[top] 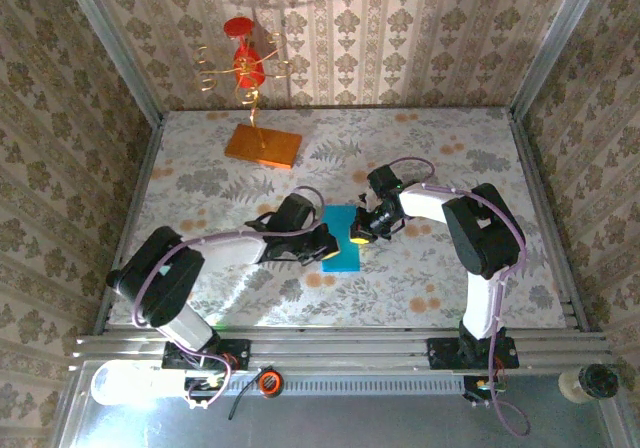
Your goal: Fold a paper plane with a square sheet of paper (pick it up from the middle)
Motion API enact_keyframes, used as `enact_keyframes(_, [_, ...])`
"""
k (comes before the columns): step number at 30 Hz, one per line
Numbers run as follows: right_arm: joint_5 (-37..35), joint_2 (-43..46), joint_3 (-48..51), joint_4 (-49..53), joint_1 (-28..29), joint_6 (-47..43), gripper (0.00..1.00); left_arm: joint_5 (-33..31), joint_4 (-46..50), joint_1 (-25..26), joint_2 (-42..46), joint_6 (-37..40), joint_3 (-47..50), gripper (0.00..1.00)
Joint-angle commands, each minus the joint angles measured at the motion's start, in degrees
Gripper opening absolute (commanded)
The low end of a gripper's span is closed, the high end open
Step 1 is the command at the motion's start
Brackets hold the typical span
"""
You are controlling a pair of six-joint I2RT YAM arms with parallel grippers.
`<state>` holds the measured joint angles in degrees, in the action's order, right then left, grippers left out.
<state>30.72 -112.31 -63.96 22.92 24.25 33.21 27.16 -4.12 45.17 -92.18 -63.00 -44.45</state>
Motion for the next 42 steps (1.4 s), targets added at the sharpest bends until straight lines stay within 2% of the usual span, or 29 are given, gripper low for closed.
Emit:
enact_keyframes(1, [-20.69, -11.53, 5.95, 4.9, 0.01, 0.01, 0.0, 0.6, -0.3, 0.88, -3.96, 0.02, 0.09, 0.0])
enact_keyframes(11, [-21.04, -11.95, 6.19, 4.59, 0.01, -0.13, 0.0, -2.04, -6.84, 0.2, -4.5, -4.32, 10.53, 0.0])
enact_keyframes(18, [-21.47, -12.18, 6.31, 4.33, 0.05, -0.32, 0.0, -3.83, -8.93, -0.57, 0.97, -7.51, 18.71, 0.0])
enact_keyframes(23, [-21.97, -10.89, 6.53, 3.52, 0.02, -1.04, 0.0, -5.99, -4.38, -2.05, 8.04, -5.86, 19.39, 0.0])
enact_keyframes(27, [-21.94, -10.07, 6.83, 1.76, 0.05, -0.8, 0.0, -6.69, -2.93, -2.19, 11.44, -3.3, 15.63, 0.0])
enact_keyframes(30, [-21.33, -10.42, 6.84, 0.35, 0.06, -0.25, 0.0, -6.32, -2.85, -1.52, 10.0, -1.0, 10.52, 0.0])
enact_keyframes(35, [-21.01, -11.37, 6.75, 0.02, 0.02, -0.01, 0.0, -3.56, -2.8, -1.05, 1.4, 1.4, 3.41, 0.0])
enact_keyframes(42, [-21.55, -10.74, 7.19, 0.07, -0.33, 0.0, 0.0, -1.46, -8.39, -2.08, -3.75, -1.08, 6.76, 0.0])
